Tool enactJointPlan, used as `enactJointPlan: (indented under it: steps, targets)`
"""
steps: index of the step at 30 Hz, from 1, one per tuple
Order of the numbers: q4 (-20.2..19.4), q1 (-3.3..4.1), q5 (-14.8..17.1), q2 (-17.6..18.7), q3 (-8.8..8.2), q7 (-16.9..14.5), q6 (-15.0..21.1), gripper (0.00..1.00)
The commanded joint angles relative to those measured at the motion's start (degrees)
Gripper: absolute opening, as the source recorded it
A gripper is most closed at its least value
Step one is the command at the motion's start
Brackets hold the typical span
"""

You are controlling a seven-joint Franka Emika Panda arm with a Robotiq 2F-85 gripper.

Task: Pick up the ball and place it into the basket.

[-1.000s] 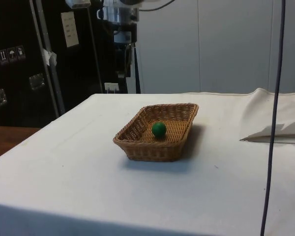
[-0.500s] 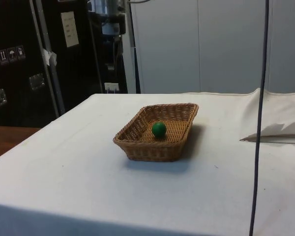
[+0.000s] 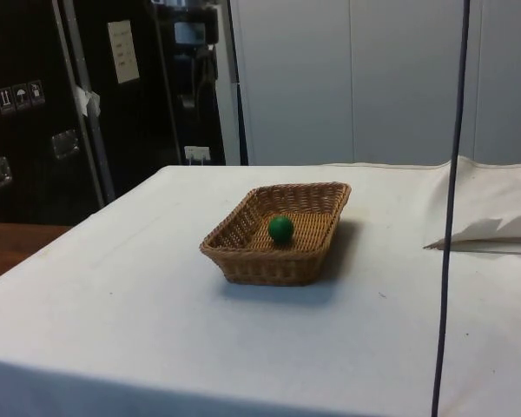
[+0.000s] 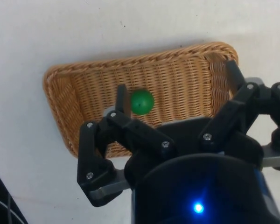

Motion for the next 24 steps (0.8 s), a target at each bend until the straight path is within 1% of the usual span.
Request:
enactJointPlan:
  steps: [1, 2, 3, 4, 7, 11, 12, 13, 18, 20, 21, 22, 24]
  targets:
    - [0.34, 0.17, -0.69, -0.17, -0.34, 1.20, -0.86, 1.00]
    - [0.63, 0.23, -0.69, -0.29, -0.34, 1.95, -1.32, 1.00]
    - [0.46, 0.00, 0.00, -0.17, -0.06, 1.09, -0.69, 1.00]
    - [0.74, 0.23, -0.69, -0.40, -0.34, 2.29, -1.49, 1.00]
    - [1.15, 0.29, -0.69, -0.63, -0.29, 3.38, -2.01, 1.00]
    - [1.38, 0.57, -0.80, -1.26, -0.23, 4.93, -2.58, 1.00]
    - [1.38, 0.29, 0.00, -1.09, 0.00, 4.07, -2.18, 1.00]
    - [1.26, 0.63, -0.80, -1.49, -0.23, 5.27, -2.64, 1.00]
    - [0.69, 0.97, -1.20, -2.81, 0.00, 6.70, -3.15, 1.00]
    - [-0.11, 1.26, -1.66, -3.84, 0.23, 7.51, -3.21, 1.00]
    - [0.23, 0.80, -0.69, -3.44, 0.57, 6.53, -3.38, 1.00]
    - [-0.52, 1.32, -2.01, -4.24, 0.40, 7.79, -3.21, 1.00]
    - [-1.32, 1.38, -2.75, -5.16, 0.86, 8.54, -3.15, 1.00]
